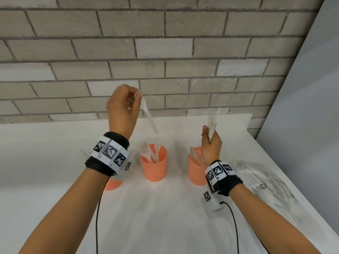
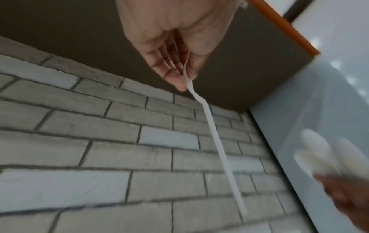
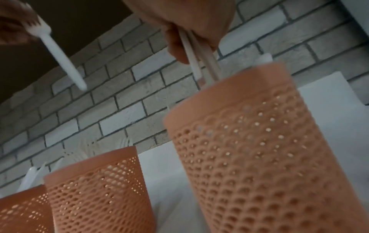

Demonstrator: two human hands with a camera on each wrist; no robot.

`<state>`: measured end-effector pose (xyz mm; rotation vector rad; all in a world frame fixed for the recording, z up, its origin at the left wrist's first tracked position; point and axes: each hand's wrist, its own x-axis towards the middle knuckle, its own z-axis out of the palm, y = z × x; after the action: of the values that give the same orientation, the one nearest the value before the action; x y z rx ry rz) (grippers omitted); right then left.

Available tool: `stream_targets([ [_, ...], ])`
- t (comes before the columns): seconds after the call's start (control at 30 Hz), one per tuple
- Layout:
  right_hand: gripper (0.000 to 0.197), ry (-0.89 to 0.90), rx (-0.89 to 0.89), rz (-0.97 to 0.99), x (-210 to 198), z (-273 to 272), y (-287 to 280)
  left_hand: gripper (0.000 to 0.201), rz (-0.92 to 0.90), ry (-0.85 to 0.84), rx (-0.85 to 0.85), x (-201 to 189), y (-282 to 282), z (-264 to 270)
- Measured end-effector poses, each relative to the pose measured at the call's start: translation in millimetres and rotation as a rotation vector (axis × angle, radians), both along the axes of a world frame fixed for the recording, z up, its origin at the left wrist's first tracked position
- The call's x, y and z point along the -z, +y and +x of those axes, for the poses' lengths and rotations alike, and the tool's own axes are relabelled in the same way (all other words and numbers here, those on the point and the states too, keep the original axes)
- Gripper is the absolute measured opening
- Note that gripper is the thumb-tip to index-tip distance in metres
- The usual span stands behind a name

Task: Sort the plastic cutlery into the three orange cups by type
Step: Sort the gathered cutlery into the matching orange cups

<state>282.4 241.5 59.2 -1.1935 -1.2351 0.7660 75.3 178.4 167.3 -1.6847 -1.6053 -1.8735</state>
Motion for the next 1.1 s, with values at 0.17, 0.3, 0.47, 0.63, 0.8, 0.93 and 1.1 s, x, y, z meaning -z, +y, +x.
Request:
stream_targets([
  [0.17, 0.035, -0.069, -0.016, -0.025, 18, -3, -2, 0.008, -0.202, 0.106, -0.058, 68, 2, 2],
  [0.3, 0.024, -0.15, -0.013, -0.01, 31, 0, -3, 0.015, -0.338, 0.16, -0.125, 101, 8, 2],
  [0.47, 0.024, -0.17, -0.035, 0.016, 37, 5, -5, 0.023, -0.405, 0.275, -0.125, 121, 15, -3],
  [0.63, 0.059, -0.061, -0.113, 0.072, 42, 7, -8, 0.036, -0.563, 0.33, -0.044, 142, 15, -4],
  [0.8, 0.043, -0.577, -0.148, 0.149, 38, 15, -6, 0.043, -0.776, 0.307, -0.016, 153, 15, -1],
  [0.93, 0.08, -0.989, -0.17, 0.042, 31, 19, -1, 0.048, -0.818, 0.316, -0.031, 147, 13, 4],
  [1.1, 0.072, -0.788, -0.062, 0.085, 3, 42, -15, 0.057, -0.511, 0.137, 0.032, 119, 1, 35],
])
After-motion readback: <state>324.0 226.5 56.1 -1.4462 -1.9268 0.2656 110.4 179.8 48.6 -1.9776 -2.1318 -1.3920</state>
